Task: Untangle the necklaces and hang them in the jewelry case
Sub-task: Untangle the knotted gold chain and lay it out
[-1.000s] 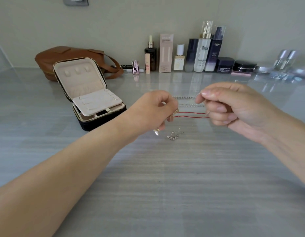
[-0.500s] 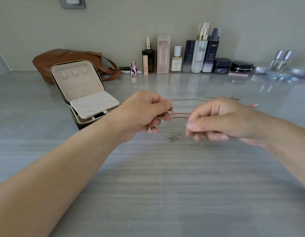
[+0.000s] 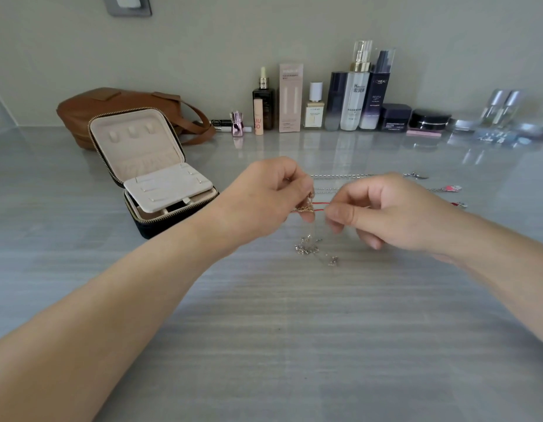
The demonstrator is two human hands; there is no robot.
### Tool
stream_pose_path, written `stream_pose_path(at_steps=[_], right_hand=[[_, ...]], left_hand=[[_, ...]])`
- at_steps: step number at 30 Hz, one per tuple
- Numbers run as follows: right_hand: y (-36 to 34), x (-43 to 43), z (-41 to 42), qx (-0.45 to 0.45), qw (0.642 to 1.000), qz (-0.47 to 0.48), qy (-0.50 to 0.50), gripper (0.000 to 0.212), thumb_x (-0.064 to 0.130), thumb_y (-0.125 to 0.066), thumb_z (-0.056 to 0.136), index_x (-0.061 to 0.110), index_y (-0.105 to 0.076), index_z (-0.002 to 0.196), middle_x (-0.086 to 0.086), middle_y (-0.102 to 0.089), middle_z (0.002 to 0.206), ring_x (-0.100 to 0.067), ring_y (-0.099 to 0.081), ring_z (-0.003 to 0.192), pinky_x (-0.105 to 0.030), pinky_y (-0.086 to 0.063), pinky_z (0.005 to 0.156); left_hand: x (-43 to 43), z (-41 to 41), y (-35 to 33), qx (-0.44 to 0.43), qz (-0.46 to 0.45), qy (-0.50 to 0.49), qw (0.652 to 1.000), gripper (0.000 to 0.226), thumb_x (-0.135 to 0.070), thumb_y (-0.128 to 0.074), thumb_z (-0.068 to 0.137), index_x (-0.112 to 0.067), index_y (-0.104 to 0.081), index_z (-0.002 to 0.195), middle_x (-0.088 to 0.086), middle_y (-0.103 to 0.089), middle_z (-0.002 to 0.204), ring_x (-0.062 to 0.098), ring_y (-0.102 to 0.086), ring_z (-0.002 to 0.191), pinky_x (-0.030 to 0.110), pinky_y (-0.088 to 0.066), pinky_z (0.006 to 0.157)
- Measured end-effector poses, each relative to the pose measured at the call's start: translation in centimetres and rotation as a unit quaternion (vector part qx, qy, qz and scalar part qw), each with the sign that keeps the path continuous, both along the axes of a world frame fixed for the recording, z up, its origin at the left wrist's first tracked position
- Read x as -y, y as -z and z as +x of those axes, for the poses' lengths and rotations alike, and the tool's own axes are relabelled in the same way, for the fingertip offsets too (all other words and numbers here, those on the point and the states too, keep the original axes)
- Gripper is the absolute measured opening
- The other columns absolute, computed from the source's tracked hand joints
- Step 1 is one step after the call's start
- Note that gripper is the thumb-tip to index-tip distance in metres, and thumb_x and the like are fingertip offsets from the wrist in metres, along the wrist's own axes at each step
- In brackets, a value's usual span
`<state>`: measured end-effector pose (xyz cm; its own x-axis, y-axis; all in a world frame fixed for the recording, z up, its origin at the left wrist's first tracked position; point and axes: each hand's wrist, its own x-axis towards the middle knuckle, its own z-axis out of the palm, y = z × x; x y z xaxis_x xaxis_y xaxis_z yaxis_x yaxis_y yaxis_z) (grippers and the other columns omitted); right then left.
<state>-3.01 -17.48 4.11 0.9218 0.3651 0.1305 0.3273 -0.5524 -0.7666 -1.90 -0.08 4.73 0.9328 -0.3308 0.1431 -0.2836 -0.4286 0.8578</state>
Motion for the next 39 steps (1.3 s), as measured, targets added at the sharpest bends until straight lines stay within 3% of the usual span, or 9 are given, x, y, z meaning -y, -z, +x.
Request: stream_pose_path(at_steps=[2, 5, 9, 11, 17, 23, 27, 31, 39], right_hand=[[0.0, 0.0, 0.1, 0.004, 0.999, 0.035, 0.011, 0.004, 0.023, -0.064, 0.082, 0.021, -0.066, 0.084, 0.005, -0.069, 0.071, -0.007, -0.041, 0.037, -0.02, -0.036, 0.048], [0.3, -0.1, 0.1, -0.031, 0.997, 0.074, -0.017, 0.018, 0.027, -0.066, 0.071, 0.023, -0.067, 0.089, 0.005, -0.073, 0.087, -0.009, -0.042, 0.038, -0.019, -0.038, 0.049], [0.6, -0.8, -0.1, -0.059, 0.994, 0.082, -0.032, 0.003, 0.014, -0.067, 0.078, 0.016, -0.067, 0.08, 0.013, -0.066, 0.056, -0.005, -0.041, 0.035, -0.01, -0.032, 0.042], [0.6, -1.0, -0.1, -0.054, 0.995, 0.083, -0.022, 0.003, 0.018, -0.068, 0.076, 0.016, -0.067, 0.074, 0.014, -0.058, 0.046, -0.004, -0.041, 0.036, -0.01, -0.031, 0.042], [-0.3, -0.2, 0.1, 0.001, 0.996, 0.087, 0.021, 0.022, 0.041, -0.068, 0.056, 0.026, -0.074, 0.07, 0.002, -0.052, 0.043, -0.007, -0.042, 0.041, -0.019, -0.035, 0.05], [-0.8, 0.3, 0.0, -0.01, 0.992, 0.118, 0.033, 0.007, 0.026, -0.069, 0.072, 0.019, -0.07, 0.07, 0.005, -0.053, 0.042, -0.006, -0.044, 0.043, -0.016, -0.037, 0.046], [-0.8, 0.3, 0.3, -0.013, 0.984, 0.169, 0.046, 0.022, 0.006, -0.056, 0.084, 0.014, -0.066, 0.066, 0.005, -0.065, 0.061, -0.008, -0.053, 0.055, -0.022, -0.041, 0.055], [-0.7, 0.1, 0.3, -0.04, 0.979, 0.2, 0.025, 0.028, 0.0, -0.049, 0.087, 0.01, -0.064, 0.066, 0.001, -0.067, 0.063, -0.01, -0.058, 0.062, -0.02, -0.048, 0.063], [-0.6, -0.1, 0.0, -0.069, 0.972, 0.224, 0.021, 0.025, 0.003, -0.044, 0.091, 0.009, -0.058, 0.071, 0.005, -0.044, 0.045, -0.011, -0.044, 0.048, -0.02, -0.043, 0.054]], left_hand=[[0.0, -0.1, 0.0, 0.002, -0.007, 0.011, 1.0, 0.025, -0.017, -0.045, 0.096, -0.017, -0.05, 0.072, 0.003, -0.064, 0.065, 0.006, -0.03, 0.038, 0.018, -0.024, 0.038], [0.0, -0.1, -0.1, -0.004, -0.023, 0.023, 0.999, 0.024, -0.017, -0.044, 0.096, -0.017, -0.051, 0.073, 0.006, -0.06, 0.068, 0.002, -0.031, 0.036, 0.017, -0.025, 0.04], [-0.2, 0.1, 0.1, -0.002, -0.032, 0.02, 0.999, 0.024, -0.02, -0.046, 0.095, -0.019, -0.052, 0.072, -0.001, -0.052, 0.067, 0.002, -0.035, 0.036, 0.015, -0.028, 0.042], [-0.3, 0.1, 0.0, -0.008, -0.039, 0.024, 0.999, 0.024, -0.02, -0.047, 0.095, -0.019, -0.053, 0.072, 0.0, -0.052, 0.067, 0.002, -0.034, 0.039, 0.015, -0.028, 0.043], [-0.3, 0.1, -0.1, -0.019, -0.049, 0.021, 0.998, 0.023, -0.017, -0.049, 0.094, -0.016, -0.055, 0.072, -0.002, -0.056, 0.058, 0.0, -0.038, 0.037, 0.008, -0.029, 0.041], [-0.5, 0.4, 0.0, -0.021, -0.045, 0.006, 0.999, 0.022, -0.02, -0.052, 0.093, -0.018, -0.057, 0.071, -0.006, -0.057, 0.056, 0.005, -0.036, 0.043, 0.016, -0.03, 0.044], [-0.4, 0.2, -0.1, -0.029, -0.054, 0.011, 0.998, 0.023, -0.017, -0.05, 0.094, -0.015, -0.055, 0.072, -0.002, -0.059, 0.061, 0.008, -0.037, 0.045, 0.019, -0.03, 0.046], [-0.3, 0.1, 0.1, -0.039, -0.072, 0.013, 0.997, 0.022, -0.014, -0.049, 0.094, -0.013, -0.054, 0.073, -0.004, -0.059, 0.06, 0.008, -0.035, 0.044, 0.018, -0.03, 0.044], [0.1, 0.1, 0.3, -0.104, -0.096, 0.017, 0.99, 0.019, -0.019, -0.045, 0.097, -0.014, -0.054, 0.08, -0.001, -0.066, 0.065, 0.008, -0.032, 0.042, 0.022, -0.027, 0.046]])
